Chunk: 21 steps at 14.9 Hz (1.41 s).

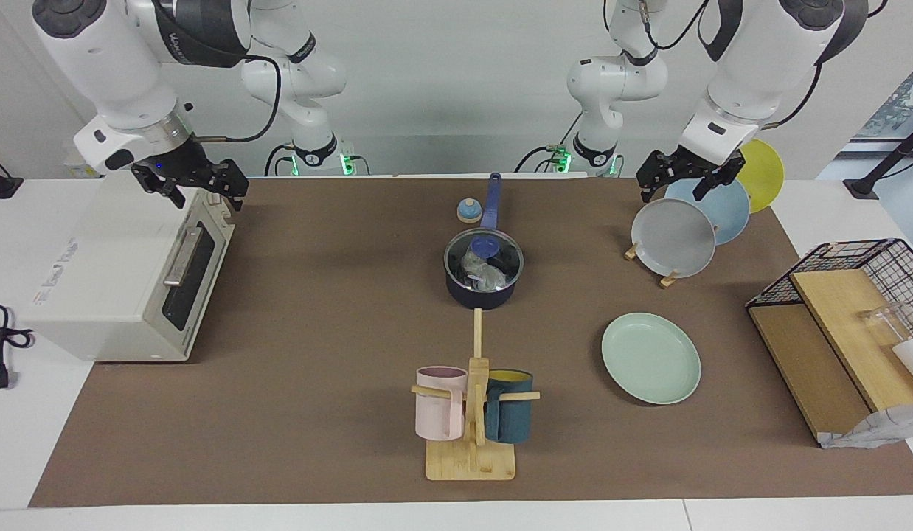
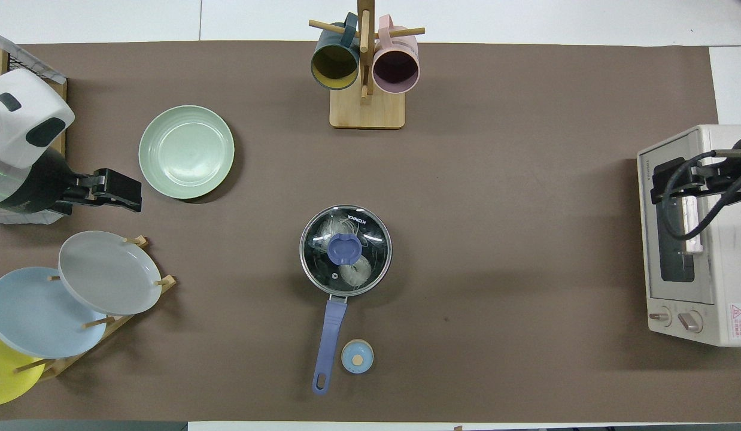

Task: Transfer vermicelli from plate to pot

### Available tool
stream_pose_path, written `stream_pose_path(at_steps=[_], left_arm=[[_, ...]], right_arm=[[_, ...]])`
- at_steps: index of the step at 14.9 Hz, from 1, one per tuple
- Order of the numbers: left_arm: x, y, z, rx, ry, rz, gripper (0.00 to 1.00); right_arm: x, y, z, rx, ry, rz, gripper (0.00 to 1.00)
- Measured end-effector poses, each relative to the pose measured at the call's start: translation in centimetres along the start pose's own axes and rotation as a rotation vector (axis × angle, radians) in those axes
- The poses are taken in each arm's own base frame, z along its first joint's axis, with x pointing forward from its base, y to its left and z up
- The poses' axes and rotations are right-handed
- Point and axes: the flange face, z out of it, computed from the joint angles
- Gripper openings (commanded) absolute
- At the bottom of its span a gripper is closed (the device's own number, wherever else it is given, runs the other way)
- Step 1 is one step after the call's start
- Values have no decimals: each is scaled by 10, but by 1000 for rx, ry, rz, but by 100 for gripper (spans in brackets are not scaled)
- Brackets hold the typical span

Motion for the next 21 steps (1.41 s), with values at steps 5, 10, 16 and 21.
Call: stream_pose_path(at_steps=[5,10,16,21], left_arm=[[0,0,0,0,0,0,100],[0,0,0,0,0,0,100],[0,0,0,0,0,0,100],[0,0,0,0,0,0,100]], right_arm=[[0,3,0,0,-6,5,100],[0,8,-1,2,-5,15,100],[0,3,-4,2,1,6,100],[0,3,-5,2,3,5,100]])
